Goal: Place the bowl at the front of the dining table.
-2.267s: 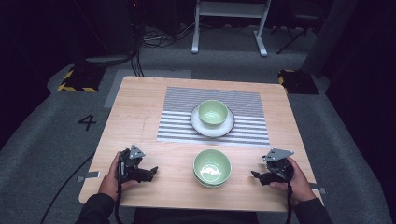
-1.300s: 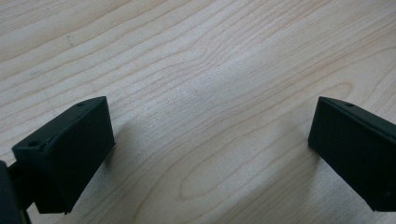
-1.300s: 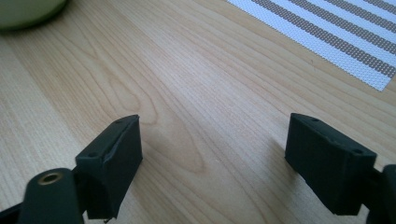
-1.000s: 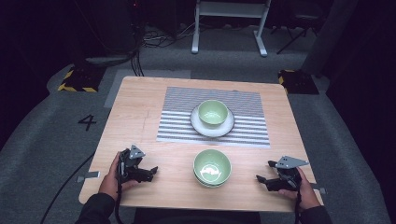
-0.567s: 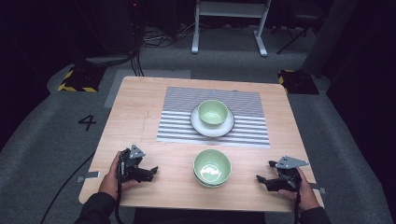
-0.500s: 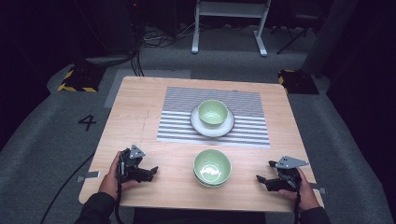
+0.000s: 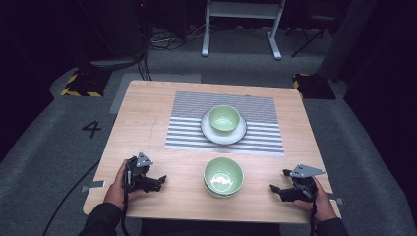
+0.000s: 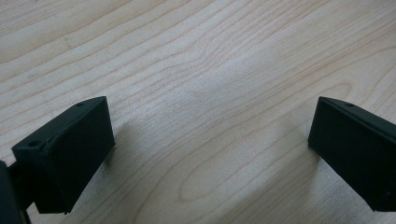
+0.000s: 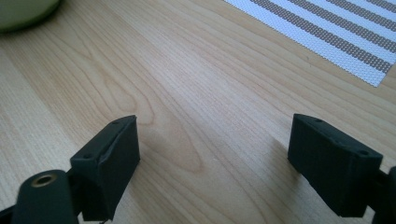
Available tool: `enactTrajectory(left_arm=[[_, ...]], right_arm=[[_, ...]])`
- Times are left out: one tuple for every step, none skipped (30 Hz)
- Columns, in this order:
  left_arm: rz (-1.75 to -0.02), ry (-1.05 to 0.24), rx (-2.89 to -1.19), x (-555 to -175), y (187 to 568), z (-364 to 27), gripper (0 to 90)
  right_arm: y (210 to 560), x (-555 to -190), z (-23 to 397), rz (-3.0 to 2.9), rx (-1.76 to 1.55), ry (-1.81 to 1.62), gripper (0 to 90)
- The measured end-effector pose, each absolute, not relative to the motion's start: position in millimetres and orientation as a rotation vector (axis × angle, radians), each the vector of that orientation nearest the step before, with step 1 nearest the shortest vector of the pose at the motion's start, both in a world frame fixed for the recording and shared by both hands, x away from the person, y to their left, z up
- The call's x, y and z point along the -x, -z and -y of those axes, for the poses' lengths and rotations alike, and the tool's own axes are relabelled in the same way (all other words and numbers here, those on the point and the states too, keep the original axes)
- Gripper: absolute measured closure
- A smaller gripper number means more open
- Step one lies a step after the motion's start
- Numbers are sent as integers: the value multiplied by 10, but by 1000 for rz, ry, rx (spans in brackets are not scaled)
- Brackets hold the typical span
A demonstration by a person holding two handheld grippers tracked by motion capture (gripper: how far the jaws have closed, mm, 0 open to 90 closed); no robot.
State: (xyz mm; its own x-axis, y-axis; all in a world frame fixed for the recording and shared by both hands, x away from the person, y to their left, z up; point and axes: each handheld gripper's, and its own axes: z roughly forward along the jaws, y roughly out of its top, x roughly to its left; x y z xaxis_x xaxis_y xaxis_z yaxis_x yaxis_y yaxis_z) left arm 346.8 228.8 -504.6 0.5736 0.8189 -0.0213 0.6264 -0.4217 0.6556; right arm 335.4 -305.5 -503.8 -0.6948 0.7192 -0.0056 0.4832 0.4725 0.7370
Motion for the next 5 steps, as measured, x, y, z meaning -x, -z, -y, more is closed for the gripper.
enactTrajectory(left_arm=[[-1148,-403,-2184,-3468,5046,-2288,2],[-1148,-403,-2185,-3468,5046,-2288,2],[-1148,-403,-2185,-3468,5046,-2288,2],[-1148,-402,-2184,-3468,5046,-2288,2],[-1148,-402,-2184,-3468,5046,-2288,2]], right_arm=[[5038,-3354,3056,-2409,-1018,-1055,163],[5038,-3354,3055,-2409,-1019,-1056,163],[5038,-3354,3056,-2409,-1018,-1056,163],[5038,-3354,3056,-2409,-1018,-1056,163],[5038,-3354,3056,-2409,-1018,-1055,163]])
